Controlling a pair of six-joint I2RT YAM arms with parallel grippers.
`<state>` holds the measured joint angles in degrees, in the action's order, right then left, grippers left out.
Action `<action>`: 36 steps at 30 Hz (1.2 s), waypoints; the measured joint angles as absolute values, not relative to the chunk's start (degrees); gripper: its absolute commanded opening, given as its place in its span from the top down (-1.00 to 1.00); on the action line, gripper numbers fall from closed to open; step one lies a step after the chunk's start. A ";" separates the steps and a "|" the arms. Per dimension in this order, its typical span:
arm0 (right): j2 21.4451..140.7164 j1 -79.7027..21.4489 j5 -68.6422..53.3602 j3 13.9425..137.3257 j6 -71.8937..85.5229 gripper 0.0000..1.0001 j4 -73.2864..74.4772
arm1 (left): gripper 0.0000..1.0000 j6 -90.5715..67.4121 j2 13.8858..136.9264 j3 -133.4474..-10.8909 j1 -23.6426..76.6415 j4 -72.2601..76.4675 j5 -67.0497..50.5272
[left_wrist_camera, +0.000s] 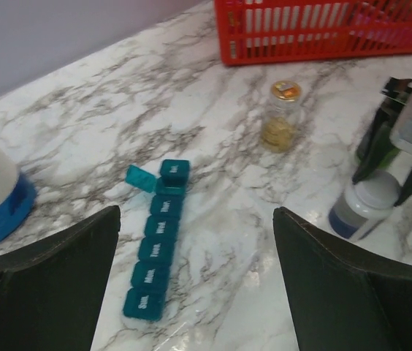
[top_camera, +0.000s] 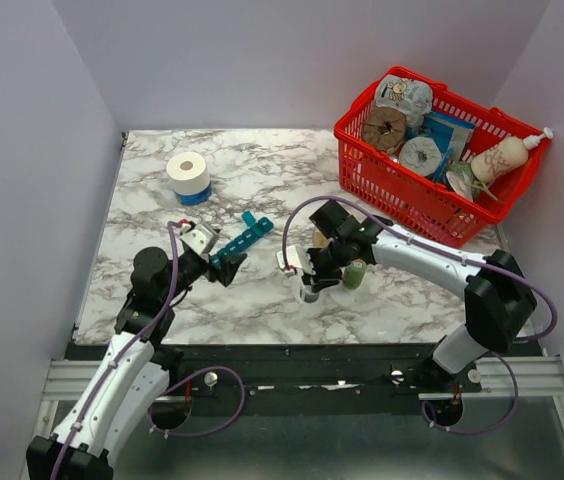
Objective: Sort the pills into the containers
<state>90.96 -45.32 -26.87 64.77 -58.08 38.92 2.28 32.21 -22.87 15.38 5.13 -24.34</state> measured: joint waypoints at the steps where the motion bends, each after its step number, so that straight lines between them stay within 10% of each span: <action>1: 91.00 -45.32 -27.11 65.06 -57.54 0.61 39.38 | -0.85 2.57 33.06 -22.65 16.56 5.45 -25.96; 13: 83.48 -37.63 -39.27 74.24 -42.52 0.70 43.05 | -0.97 14.35 38.09 -19.22 42.89 9.26 -24.75; 36: 80.34 -37.06 -49.58 72.86 -21.50 0.74 33.21 | -0.86 10.37 52.21 -21.15 52.66 29.54 -5.50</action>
<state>80.34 -37.06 -49.58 72.86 -21.50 33.21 10.37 52.21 -21.15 52.66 29.54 -5.50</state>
